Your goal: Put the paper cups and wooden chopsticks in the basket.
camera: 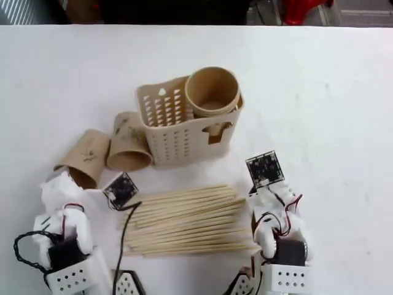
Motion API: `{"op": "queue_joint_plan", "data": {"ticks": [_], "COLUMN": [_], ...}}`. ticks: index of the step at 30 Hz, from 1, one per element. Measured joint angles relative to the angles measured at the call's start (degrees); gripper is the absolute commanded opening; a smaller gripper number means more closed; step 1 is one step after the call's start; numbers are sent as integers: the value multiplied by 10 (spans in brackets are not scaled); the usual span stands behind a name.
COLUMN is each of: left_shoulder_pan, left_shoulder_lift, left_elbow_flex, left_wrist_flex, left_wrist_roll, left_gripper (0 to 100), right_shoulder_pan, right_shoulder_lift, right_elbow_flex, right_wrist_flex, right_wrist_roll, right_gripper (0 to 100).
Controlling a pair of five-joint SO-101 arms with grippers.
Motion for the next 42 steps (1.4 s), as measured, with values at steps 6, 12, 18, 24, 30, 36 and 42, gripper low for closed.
{"op": "queue_joint_plan", "data": {"ticks": [6,12,18,24,30,36,42], "left_shoulder_pan": [20,20,20,23,35,35,36], "left_shoulder_lift": [0,0,0,-1,-2,-4,-6], "left_elbow_flex": [4,4,-22,-79,-131,-142,-212], "left_wrist_flex": [0,0,2,69,118,149,226], "left_wrist_roll": [0,0,19,20,20,20,50], "left_gripper": [151,78,18,20,20,20,21], "right_shoulder_pan": [0,0,0,0,0,0,0], "right_shoulder_lift": [0,0,0,0,0,0,0], "right_elbow_flex": [0,0,0,0,0,0,0], "right_wrist_flex": [0,0,0,0,0,0,0], "right_wrist_roll": [0,0,0,0,0,0,0], "right_gripper": [17,17,17,17,17,17,17]}}
